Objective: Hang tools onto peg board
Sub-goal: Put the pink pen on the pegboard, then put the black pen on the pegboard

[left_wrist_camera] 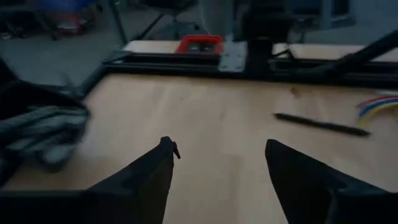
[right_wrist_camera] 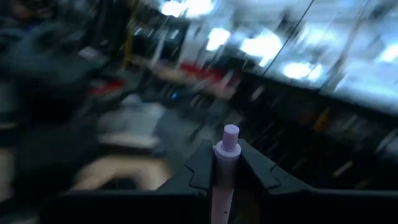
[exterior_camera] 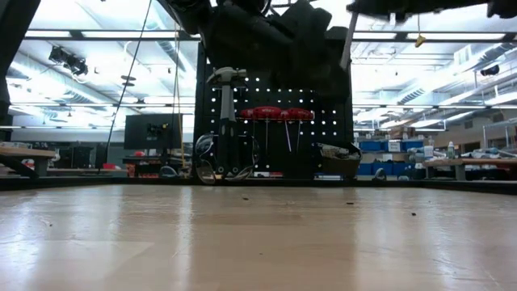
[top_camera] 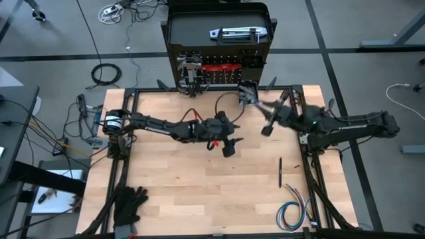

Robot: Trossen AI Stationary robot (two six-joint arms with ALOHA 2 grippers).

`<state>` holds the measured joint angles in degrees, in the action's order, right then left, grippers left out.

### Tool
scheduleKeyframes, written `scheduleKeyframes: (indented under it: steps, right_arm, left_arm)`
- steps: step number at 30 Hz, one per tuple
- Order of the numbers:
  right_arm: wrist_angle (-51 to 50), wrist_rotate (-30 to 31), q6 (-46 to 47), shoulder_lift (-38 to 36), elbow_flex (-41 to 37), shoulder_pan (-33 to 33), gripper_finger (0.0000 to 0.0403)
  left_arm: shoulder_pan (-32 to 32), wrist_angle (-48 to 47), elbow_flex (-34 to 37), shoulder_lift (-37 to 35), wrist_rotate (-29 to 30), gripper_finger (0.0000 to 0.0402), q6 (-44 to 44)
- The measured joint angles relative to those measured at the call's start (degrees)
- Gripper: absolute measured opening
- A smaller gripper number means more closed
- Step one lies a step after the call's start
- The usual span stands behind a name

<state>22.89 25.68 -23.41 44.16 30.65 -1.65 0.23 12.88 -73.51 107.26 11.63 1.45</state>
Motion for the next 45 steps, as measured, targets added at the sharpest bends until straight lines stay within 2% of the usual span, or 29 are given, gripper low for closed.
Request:
scheduleKeyframes:
  steps: [3, 7, 11, 16, 21, 26, 31, 34, 38, 42, 45]
  right_arm:
    - [9.6, -4.5, -8.8, -0.3, 0.0, -4.0, 0.0048]
    - [20.0, -12.3, -15.0, 1.6, 0.0, -10.6, 0.0048]
    - [26.6, -15.0, -16.3, 5.0, 0.0, -18.4, 0.0048]
    - [27.9, -18.3, -13.9, 9.8, 1.8, -27.1, 0.0048]
    - [24.8, -19.7, -7.8, 15.7, 7.0, -33.3, 0.0048]
    - [13.0, -20.4, -1.6, 20.2, 13.0, -36.3, 0.0048]
    - [0.1, -19.3, 4.2, 22.0, 17.0, -37.3, 0.0087]
    - [-4.4, -19.1, 7.0, 21.7, 18.0, -38.1, 0.0121]
    - [-5.2, -19.1, 7.3, 19.9, 18.2, -38.1, 0.016]
    - [-7.9, -18.8, 6.9, 16.1, 18.2, -37.5, 0.0184]
    - [-12.0, -16.0, 6.9, 11.2, 18.2, -35.9, 0.0194]
  left_arm:
    - [-1.7, 3.7, 2.7, 0.6, -0.4, 0.0242, 0.2]
    - [-2.9, 14.7, 7.4, 1.0, -0.5, 0.0233, 0.0]
    - [-3.0, 23.8, 11.6, 0.9, -0.3, 0.0229, 0.0]
    - [-2.4, 27.3, 14.2, 0.9, 0.8, 0.0229, 0.0]
    - [-1.7, 27.2, 14.8, 0.9, 1.0, 0.0229, 0.2]
    - [-1.8, 26.9, 14.7, 0.9, 0.9, 0.0229, 0.2]
    - [-1.7, 25.5, 14.7, 0.9, 0.9, 0.0229, 0.3]
    - [-1.8, 25.3, 14.7, 0.9, 0.7, 0.0229, 0.3]
    - [-1.9, 25.1, 14.7, 0.9, 0.4, 0.0229, 0.7]
    - [-1.8, 25.1, 14.7, 0.9, 0.4, 0.0229, 0.8]
    - [-1.8, 25.0, 14.7, 0.9, 0.1, 0.0229, 1.7]
